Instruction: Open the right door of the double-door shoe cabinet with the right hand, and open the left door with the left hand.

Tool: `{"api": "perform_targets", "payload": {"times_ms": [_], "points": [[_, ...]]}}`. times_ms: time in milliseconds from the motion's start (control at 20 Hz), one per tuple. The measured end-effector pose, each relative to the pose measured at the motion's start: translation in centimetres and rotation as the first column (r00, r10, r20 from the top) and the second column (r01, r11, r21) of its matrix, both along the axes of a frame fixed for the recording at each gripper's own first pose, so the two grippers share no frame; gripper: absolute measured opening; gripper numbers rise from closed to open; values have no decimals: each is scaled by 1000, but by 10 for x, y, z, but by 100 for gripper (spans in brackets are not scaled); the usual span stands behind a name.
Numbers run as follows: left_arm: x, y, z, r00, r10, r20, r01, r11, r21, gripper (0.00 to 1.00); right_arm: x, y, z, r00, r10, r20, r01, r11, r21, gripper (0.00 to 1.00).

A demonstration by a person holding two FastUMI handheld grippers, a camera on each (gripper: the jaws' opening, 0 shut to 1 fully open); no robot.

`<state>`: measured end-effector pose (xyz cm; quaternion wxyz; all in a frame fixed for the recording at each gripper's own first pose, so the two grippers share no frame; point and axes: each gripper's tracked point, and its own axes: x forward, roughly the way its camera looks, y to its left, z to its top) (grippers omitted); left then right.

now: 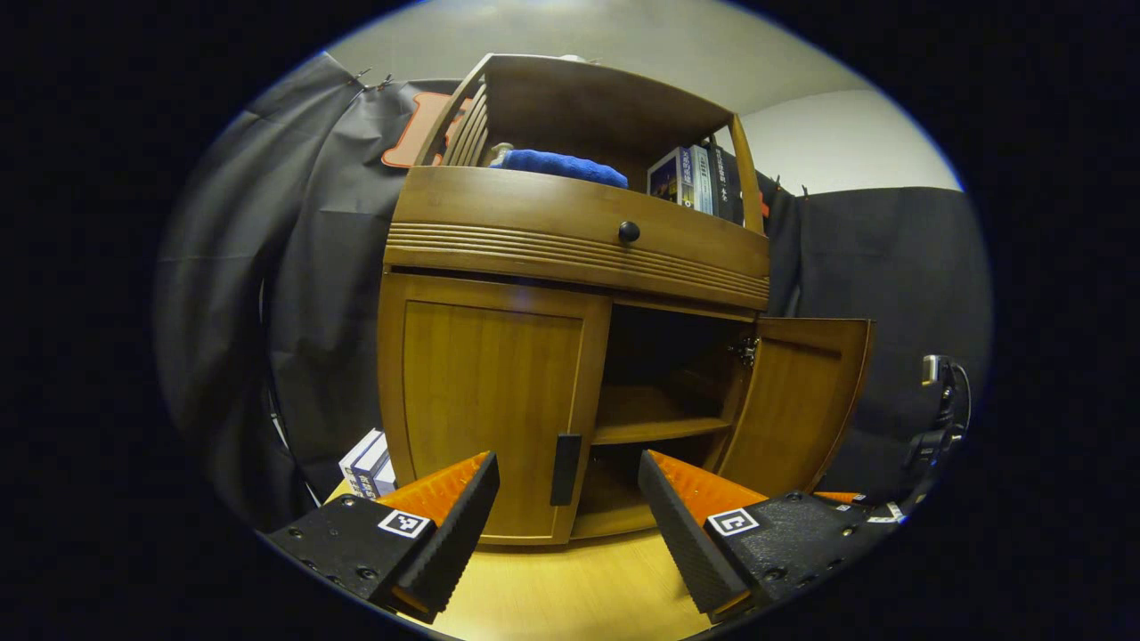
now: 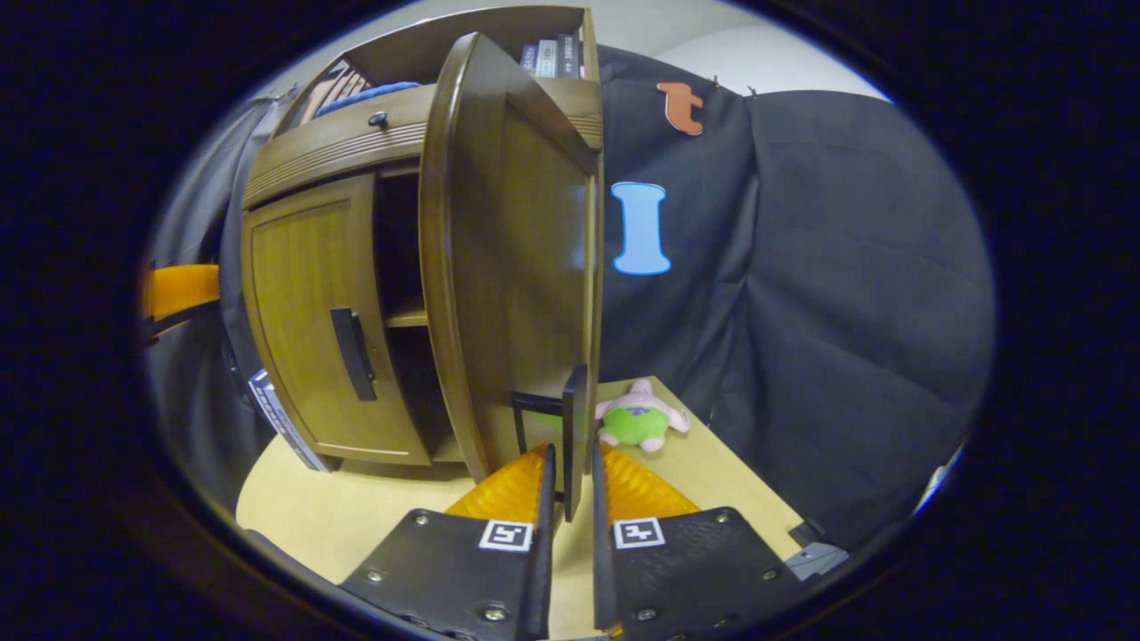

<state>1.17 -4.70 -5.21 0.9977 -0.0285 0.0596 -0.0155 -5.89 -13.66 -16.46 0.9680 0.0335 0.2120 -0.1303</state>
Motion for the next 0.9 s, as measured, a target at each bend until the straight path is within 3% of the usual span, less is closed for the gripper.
{"api": "perform_targets", "payload": {"times_ms": [900], "points": [[16,-7,-18,999,-24,-44,24,1000,2,97,-33,-68,-4,984,-177,-12,177,984,-21,18]]}}
